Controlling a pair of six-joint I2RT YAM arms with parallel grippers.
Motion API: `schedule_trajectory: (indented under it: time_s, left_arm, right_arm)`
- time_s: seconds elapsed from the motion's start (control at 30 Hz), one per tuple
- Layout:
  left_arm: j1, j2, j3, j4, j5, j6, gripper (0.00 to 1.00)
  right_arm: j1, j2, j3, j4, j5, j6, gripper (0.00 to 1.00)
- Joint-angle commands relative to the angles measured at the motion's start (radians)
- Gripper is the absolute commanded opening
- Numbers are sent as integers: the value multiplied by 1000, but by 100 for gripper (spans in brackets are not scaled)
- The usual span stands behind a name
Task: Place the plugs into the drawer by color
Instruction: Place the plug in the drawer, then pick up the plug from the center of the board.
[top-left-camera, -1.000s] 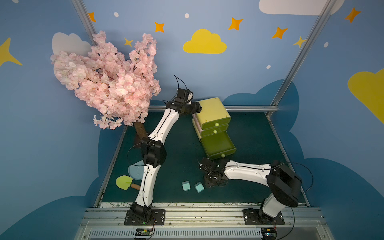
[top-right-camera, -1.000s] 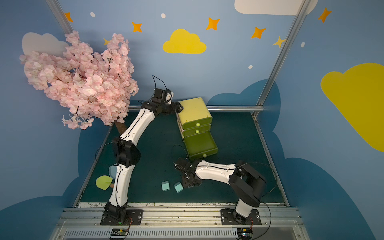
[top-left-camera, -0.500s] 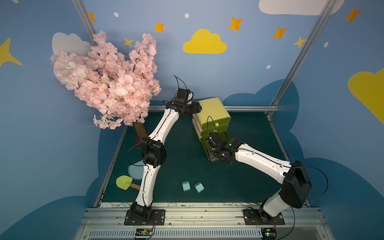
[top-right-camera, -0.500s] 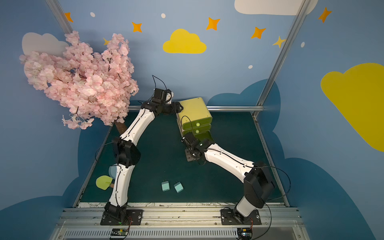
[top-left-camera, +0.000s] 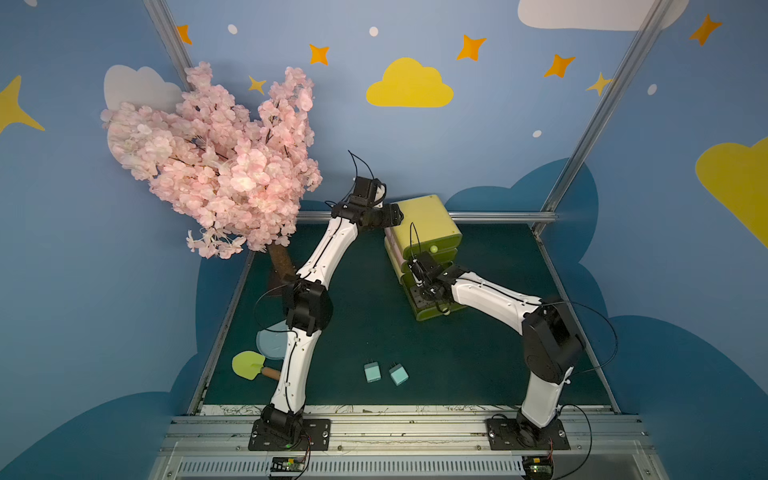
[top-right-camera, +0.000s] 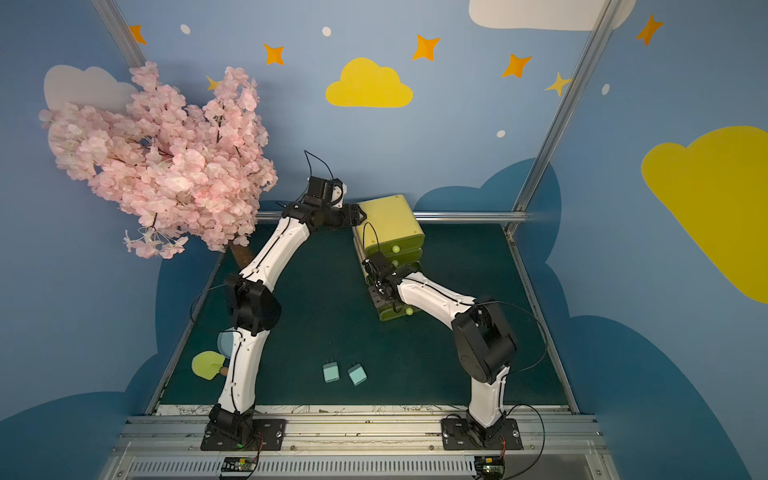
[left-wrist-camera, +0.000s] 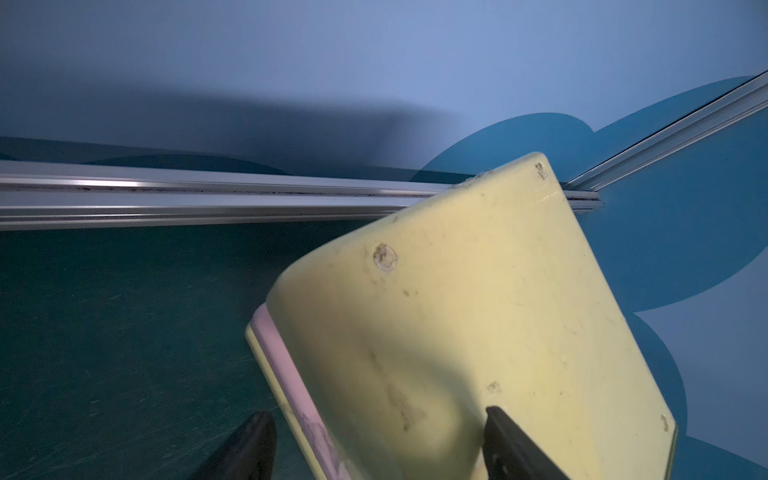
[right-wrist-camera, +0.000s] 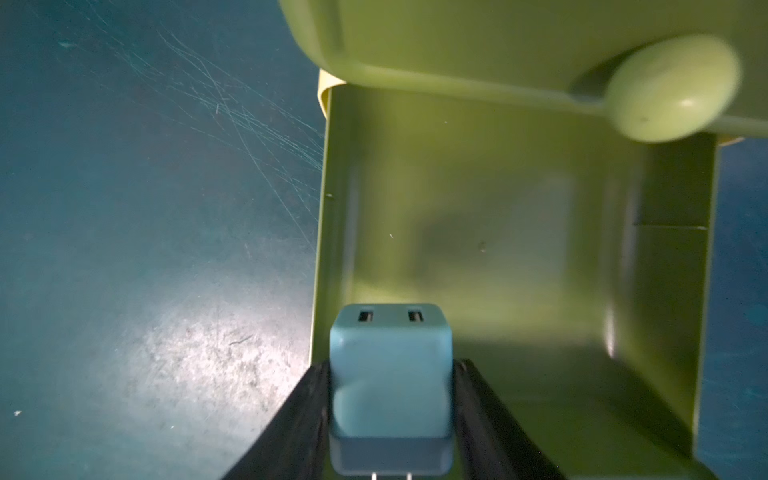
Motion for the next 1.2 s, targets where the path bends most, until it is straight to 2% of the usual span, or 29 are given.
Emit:
schedule_trajectory:
  time_s: [0.0, 0.37, 0.6, 0.73, 0.87, 1.03, 1.17]
  left_arm:
    - [4, 27, -20, -85, -7, 20, 80]
    - [5, 22, -18, -86, -11, 23, 80]
    - [5, 23, -18, -88, -11, 23, 80]
    - [5, 22, -20, -88, -10, 22, 80]
    - [5, 20, -20, -88, -11, 22, 80]
    - [2, 26, -21, -86, -8, 18, 80]
    - [-2, 27, -20, -89, -10, 20, 80]
  right_arm:
    - [-10, 26, 32, 43, -13, -16, 50]
    - [-48, 87, 36, 44, -20, 40, 56]
    - [-20, -100, -12, 28, -52, 9, 60]
    - [59, -193, -79, 1, -53, 9, 61]
    - [194, -228, -163, -24, -59, 59, 61]
    - [342, -209, -215, -52, -89, 158, 63]
    - [414, -169, -218, -75, -108, 217, 66]
